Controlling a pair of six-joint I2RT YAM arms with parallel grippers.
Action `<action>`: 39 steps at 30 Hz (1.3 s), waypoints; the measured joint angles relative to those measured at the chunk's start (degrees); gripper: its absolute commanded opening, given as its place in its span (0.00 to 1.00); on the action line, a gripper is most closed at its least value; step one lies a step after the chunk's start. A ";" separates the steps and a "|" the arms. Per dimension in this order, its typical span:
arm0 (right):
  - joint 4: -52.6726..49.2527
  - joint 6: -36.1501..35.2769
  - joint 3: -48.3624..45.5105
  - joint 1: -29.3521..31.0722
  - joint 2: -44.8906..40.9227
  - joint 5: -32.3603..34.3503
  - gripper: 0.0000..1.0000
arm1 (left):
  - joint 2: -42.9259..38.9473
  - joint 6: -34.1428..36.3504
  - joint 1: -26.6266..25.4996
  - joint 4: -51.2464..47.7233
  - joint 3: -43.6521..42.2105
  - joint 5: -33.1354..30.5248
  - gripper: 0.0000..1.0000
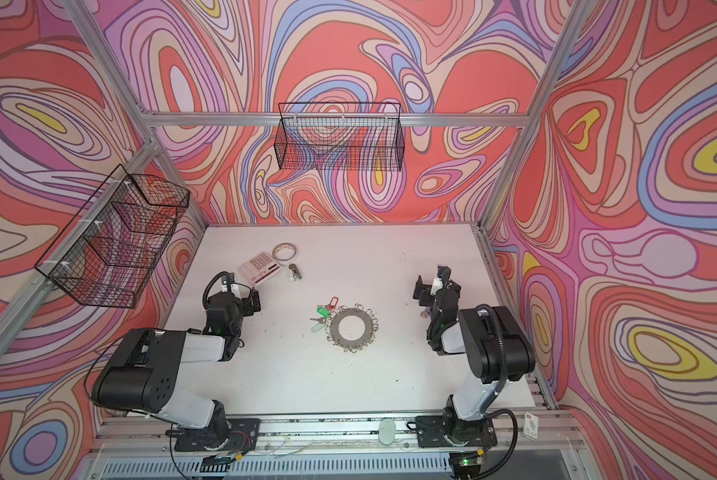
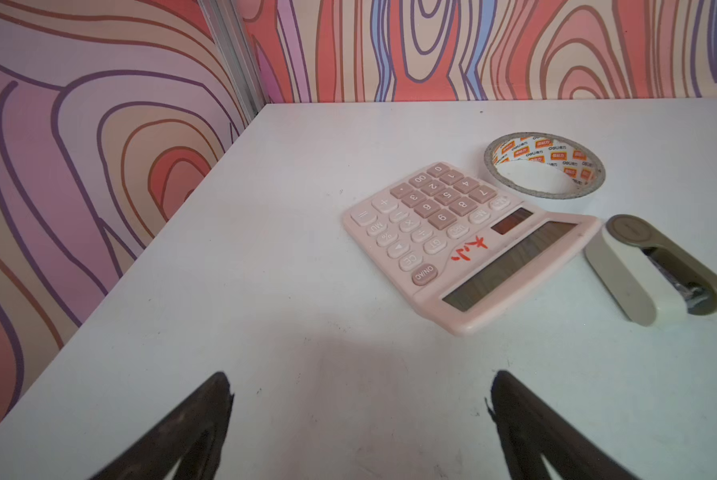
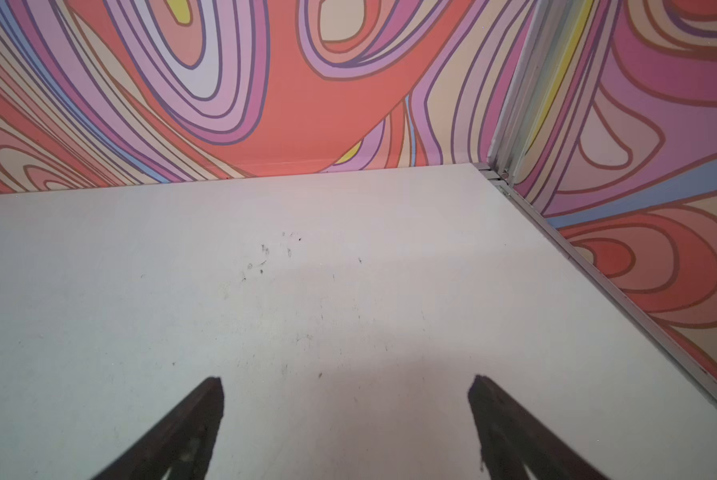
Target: Put the keys on the keyring
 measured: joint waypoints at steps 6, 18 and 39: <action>0.20 -0.15 0.00 -0.02 0.00 -0.22 0.98 | 0.00 -0.02 0.00 0.00 0.00 0.68 1.00; 0.17 -0.15 0.00 0.00 0.00 -0.66 0.98 | 0.00 -0.02 0.00 0.00 0.00 1.01 1.00; 0.17 -0.13 0.00 0.00 0.00 -0.81 0.98 | 0.00 -0.13 0.07 -0.02 0.00 0.98 1.00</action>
